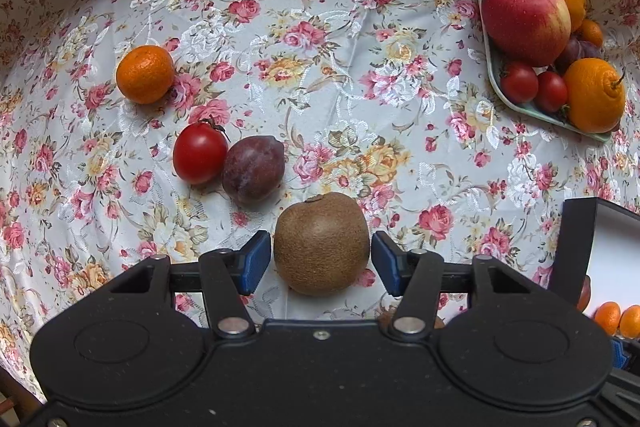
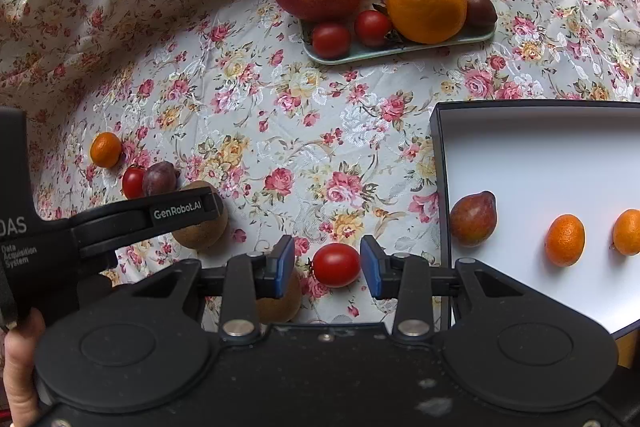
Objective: Organize fruits
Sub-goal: 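Grasp the brown kiwi with the left gripper while the right grasps a red cherry tomato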
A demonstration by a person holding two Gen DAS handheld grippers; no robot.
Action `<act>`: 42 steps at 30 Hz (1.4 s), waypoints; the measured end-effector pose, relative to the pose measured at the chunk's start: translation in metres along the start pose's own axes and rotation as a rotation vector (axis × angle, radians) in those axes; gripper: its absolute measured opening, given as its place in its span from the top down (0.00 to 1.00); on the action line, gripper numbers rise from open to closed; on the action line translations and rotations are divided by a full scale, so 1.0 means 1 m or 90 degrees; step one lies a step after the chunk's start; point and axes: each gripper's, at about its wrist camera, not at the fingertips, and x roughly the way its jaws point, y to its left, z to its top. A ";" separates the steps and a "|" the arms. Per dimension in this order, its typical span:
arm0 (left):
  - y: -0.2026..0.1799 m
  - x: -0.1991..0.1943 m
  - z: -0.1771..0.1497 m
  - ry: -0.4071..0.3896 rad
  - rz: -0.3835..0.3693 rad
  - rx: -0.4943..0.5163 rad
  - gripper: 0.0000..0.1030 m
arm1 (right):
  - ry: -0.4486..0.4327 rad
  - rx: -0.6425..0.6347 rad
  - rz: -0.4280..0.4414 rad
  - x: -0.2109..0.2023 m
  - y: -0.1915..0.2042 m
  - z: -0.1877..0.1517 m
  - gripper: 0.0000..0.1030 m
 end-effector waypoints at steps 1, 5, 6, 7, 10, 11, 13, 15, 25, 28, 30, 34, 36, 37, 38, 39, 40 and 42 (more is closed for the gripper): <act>0.000 0.000 -0.001 -0.003 0.000 -0.002 0.44 | 0.001 -0.002 -0.001 0.001 0.000 0.000 0.62; 0.006 -0.004 0.001 -0.006 -0.010 -0.025 0.44 | 0.011 -0.008 -0.008 0.005 0.001 -0.001 0.62; 0.008 -0.005 0.001 -0.005 -0.007 -0.034 0.44 | 0.015 -0.009 -0.012 0.007 0.001 -0.001 0.62; 0.012 -0.008 0.002 -0.006 -0.002 -0.044 0.44 | 0.019 -0.010 -0.016 0.009 0.002 -0.001 0.62; 0.019 -0.018 0.004 -0.022 0.011 -0.062 0.44 | 0.033 -0.014 -0.031 0.015 0.003 -0.002 0.62; 0.021 -0.022 0.004 -0.028 0.014 -0.067 0.44 | 0.036 -0.015 -0.034 0.017 0.004 -0.002 0.62; 0.024 -0.031 0.004 -0.043 0.018 -0.074 0.44 | 0.043 -0.017 -0.041 0.021 0.005 -0.001 0.62; 0.025 -0.038 0.004 -0.057 0.021 -0.076 0.44 | 0.046 -0.016 -0.052 0.025 0.006 -0.001 0.62; 0.026 -0.051 0.003 -0.086 0.023 -0.057 0.44 | 0.076 0.044 -0.058 0.046 0.003 0.000 0.62; 0.029 -0.052 0.003 -0.086 0.021 -0.060 0.44 | 0.092 0.072 -0.056 0.055 0.001 0.000 0.62; 0.031 -0.052 0.003 -0.087 0.021 -0.062 0.44 | 0.096 0.088 -0.054 0.060 0.001 -0.001 0.62; 0.035 -0.055 0.004 -0.091 0.021 -0.071 0.44 | 0.093 0.098 -0.060 0.066 0.004 0.000 0.63; 0.037 -0.056 0.004 -0.093 0.021 -0.074 0.44 | 0.090 0.088 -0.069 0.069 0.007 0.000 0.64; 0.038 -0.057 0.004 -0.094 0.022 -0.078 0.44 | 0.086 0.082 -0.073 0.069 0.009 0.000 0.65; 0.039 -0.057 0.005 -0.095 0.022 -0.081 0.44 | 0.081 0.074 -0.077 0.068 0.012 0.000 0.65; 0.040 -0.058 0.005 -0.096 0.021 -0.084 0.44 | 0.075 0.064 -0.080 0.067 0.014 0.000 0.65; 0.041 -0.059 0.005 -0.097 0.021 -0.087 0.44 | 0.065 0.050 -0.082 0.065 0.017 -0.001 0.65; 0.043 -0.062 0.005 -0.103 0.023 -0.091 0.44 | 0.044 0.031 -0.087 0.059 0.020 -0.002 0.65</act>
